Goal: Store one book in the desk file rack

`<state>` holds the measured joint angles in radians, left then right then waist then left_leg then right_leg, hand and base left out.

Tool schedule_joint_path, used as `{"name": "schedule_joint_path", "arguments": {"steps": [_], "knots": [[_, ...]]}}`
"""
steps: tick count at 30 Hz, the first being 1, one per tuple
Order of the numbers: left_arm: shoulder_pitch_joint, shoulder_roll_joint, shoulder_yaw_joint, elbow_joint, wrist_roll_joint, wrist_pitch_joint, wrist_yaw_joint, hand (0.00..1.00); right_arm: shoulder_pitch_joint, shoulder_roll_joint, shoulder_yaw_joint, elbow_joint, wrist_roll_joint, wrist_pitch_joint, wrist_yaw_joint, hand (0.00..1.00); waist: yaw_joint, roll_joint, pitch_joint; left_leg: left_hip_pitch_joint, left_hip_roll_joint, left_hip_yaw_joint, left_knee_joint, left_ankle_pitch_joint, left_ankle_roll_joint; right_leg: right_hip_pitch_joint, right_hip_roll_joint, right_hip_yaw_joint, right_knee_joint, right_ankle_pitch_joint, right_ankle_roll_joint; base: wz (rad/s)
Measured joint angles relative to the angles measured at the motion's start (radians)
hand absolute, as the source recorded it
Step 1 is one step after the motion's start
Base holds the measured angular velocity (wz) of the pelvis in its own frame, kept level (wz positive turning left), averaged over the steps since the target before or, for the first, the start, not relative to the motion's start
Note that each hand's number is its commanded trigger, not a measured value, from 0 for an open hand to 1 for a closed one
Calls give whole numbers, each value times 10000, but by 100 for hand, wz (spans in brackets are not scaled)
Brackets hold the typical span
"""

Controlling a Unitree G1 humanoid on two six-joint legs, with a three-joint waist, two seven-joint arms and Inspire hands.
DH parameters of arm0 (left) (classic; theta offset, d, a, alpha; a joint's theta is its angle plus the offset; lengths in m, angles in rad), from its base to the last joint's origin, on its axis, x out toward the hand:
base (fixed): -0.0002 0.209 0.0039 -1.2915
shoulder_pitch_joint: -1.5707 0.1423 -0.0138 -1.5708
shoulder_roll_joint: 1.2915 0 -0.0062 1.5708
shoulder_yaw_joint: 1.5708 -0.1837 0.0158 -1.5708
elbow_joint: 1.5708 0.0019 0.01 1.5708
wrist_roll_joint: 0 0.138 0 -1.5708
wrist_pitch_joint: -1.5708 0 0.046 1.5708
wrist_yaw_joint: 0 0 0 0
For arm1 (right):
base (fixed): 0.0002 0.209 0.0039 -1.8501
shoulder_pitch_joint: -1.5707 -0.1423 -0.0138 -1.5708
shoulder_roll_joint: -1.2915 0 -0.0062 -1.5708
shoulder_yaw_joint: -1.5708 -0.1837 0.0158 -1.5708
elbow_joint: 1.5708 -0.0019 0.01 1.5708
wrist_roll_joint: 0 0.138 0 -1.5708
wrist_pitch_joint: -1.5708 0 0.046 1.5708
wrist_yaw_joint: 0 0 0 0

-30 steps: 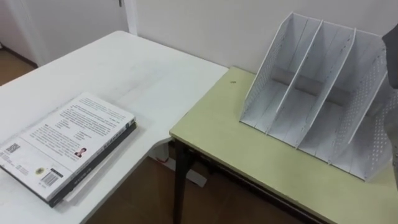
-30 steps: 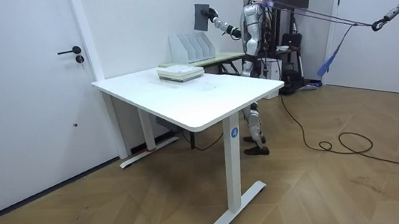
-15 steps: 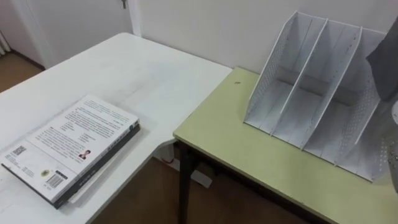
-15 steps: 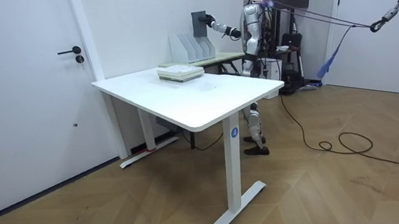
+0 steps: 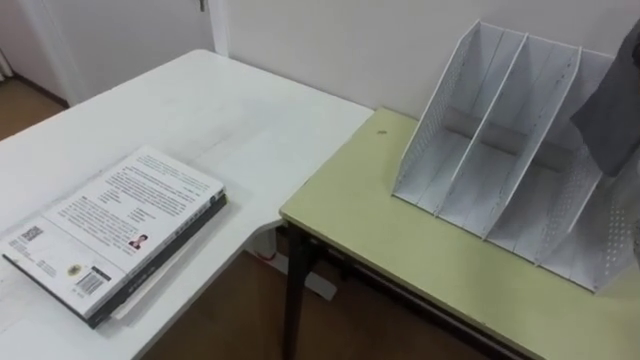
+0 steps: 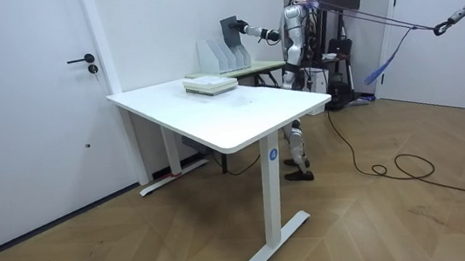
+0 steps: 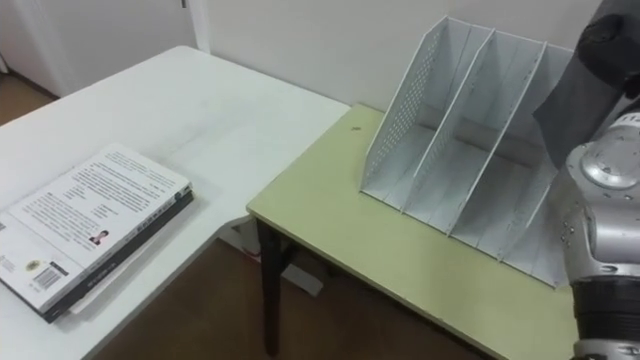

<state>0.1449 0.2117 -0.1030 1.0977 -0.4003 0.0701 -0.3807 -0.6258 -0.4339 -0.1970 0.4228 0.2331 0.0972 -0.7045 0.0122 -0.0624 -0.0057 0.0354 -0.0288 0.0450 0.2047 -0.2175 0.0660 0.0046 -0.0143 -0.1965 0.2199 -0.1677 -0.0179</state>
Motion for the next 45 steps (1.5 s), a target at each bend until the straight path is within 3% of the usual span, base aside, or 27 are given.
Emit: {"name": "schedule_joint_path", "arguments": {"steps": [11, 20, 26, 30, 32, 33, 43, 45], "knots": [[-6, 86, 44, -164, 21, 233, -28, 0, -27, -8, 108, 1486, -37, 143, -29, 100, 196, -167, -15, -50, -2, -77, 12, 12, 3, -20, -13, -91, -8, 0, 0, 2], [64, 96, 165, -460, 139, 486, -35, 0, -26, -8, 107, 1706, -47, 163, 48, 100, 242, -169, -8, -57, -12, -87, 32, 21, 3, -13, -27, -101, 1, 1, 0, 0], [52, 108, 86, -612, 188, 527, -32, 0, -26, -7, 241, 1875, -27, 149, 35, 100, 284, 10, 97, -80, -8, -92, 81, 20, 3, 11, -36, -133, -7, 4, -2, 0], [47, 110, 37, -612, 191, 519, -23, 0, -23, -7, 411, 1901, -12, 115, -93, 98, 273, 193, 86, -83, -5, -170, 85, 19, 1, 27, -37, -225, -6, 4, -3, 5], [48, 113, 37, -603, 189, 510, -12, 0, -22, -7, 530, 1982, 7, 36, -166, 5, 288, 243, 89, -84, -2, -190, 86, 19, 0, 34, -37, -253, -7, 4, -3, 2], [44, 113, 35, -597, 189, 508, -10, 0, -22, -7, 601, 2057, 6, 14, -170, 0, 303, 266, 84, -85, -4, -192, 83, 19, 0, 34, -37, -254, -9, 4, -2, 0], [42, 130, 19, -595, 173, 487, 63, 0, -21, -7, 678, 2302, -108, -208, -788, 0, 477, 291, 59, -63, -14, -233, 90, 19, 1, 130, -37, -287, -27, 4, -2, 1], [47, 178, -3, -591, 149, 488, 64, 0, -22, -7, 685, 2298, -112, -248, -841, 0, 479, 273, 7, -65, -15, -249, 87, 19, 0, 138, -35, -297, -33, 4, -2, 0]]}}
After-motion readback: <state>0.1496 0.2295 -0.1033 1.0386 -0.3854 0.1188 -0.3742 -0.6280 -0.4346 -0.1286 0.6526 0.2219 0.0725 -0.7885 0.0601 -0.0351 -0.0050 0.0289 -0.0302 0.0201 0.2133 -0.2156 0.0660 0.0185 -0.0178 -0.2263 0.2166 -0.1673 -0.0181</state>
